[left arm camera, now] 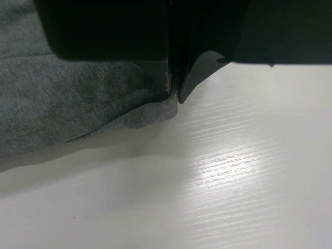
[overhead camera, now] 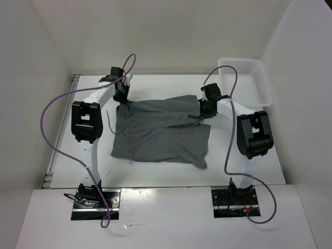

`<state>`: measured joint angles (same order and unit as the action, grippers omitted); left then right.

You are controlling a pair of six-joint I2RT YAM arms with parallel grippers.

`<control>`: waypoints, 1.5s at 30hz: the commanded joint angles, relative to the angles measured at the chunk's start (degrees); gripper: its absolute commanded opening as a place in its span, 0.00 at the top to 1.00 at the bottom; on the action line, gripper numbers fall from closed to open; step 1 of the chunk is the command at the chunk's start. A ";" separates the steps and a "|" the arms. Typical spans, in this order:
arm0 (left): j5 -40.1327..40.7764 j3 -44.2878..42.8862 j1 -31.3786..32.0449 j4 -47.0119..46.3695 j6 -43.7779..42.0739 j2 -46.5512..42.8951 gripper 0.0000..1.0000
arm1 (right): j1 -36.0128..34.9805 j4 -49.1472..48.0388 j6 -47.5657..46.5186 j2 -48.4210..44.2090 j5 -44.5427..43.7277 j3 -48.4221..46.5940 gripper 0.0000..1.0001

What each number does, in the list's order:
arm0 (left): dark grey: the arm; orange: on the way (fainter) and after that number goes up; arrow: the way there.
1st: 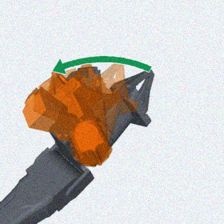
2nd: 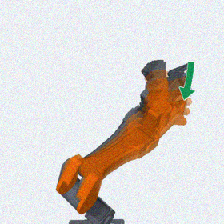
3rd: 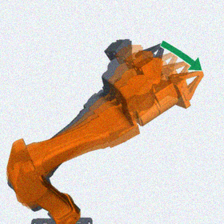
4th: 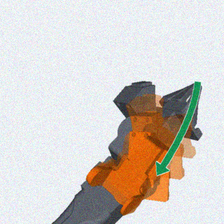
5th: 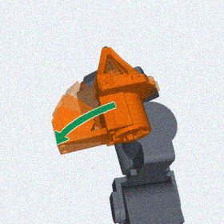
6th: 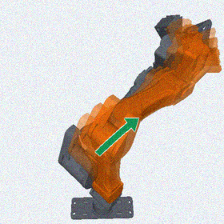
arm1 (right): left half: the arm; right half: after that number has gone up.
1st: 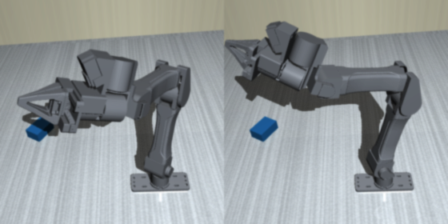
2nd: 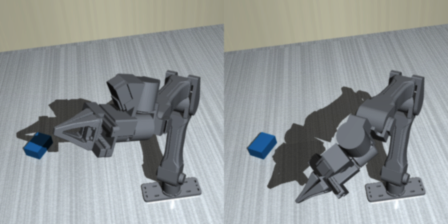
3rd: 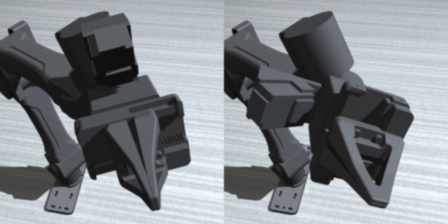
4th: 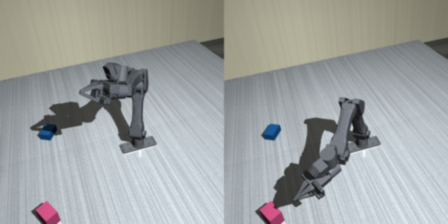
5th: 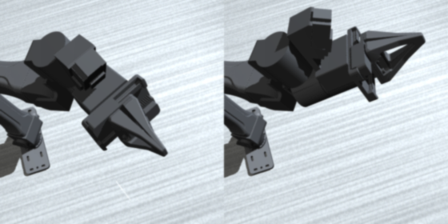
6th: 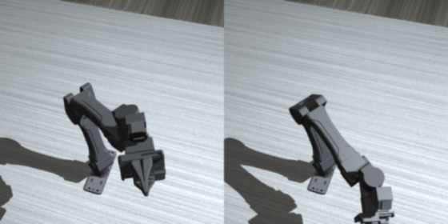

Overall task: Fold and stack the shorts
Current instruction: Flatten the shorts out

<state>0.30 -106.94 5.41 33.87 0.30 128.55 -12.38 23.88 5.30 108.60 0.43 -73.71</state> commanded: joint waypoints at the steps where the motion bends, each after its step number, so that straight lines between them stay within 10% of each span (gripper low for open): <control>1: -0.65 -0.03 -0.84 -0.29 -0.30 -0.67 0.97 | 0.69 3.19 0.32 -5.41 -1.49 4.01 1.00; 5: -3.45 -0.56 -0.84 -0.29 -0.30 -0.67 0.85 | 0.69 2.49 -1.07 -6.73 -0.70 5.33 0.51; 7: -5.21 -0.03 -0.84 -0.29 -0.30 -0.67 0.59 | 0.69 2.49 -3.45 -6.73 2.02 4.38 0.39; 15: -7.94 -0.03 -0.84 -0.29 -0.30 -4.36 0.19 | -2.45 3.74 -9.60 -8.66 9.25 -7.92 0.32; 30: -4.87 -0.12 -2.51 1.99 -0.30 -1.73 0.15 | -3.88 -2.52 -0.11 22.09 0.02 -40.97 0.24; 45: -16.12 -0.56 -6.20 8.14 -0.30 0.38 0.27 | -2.82 -1.91 -0.64 25.44 2.83 -35.45 0.24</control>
<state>-11.99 -107.26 -0.49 39.27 0.30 128.66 -15.49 23.05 4.23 136.31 2.11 -110.37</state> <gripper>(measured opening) 0.744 0.760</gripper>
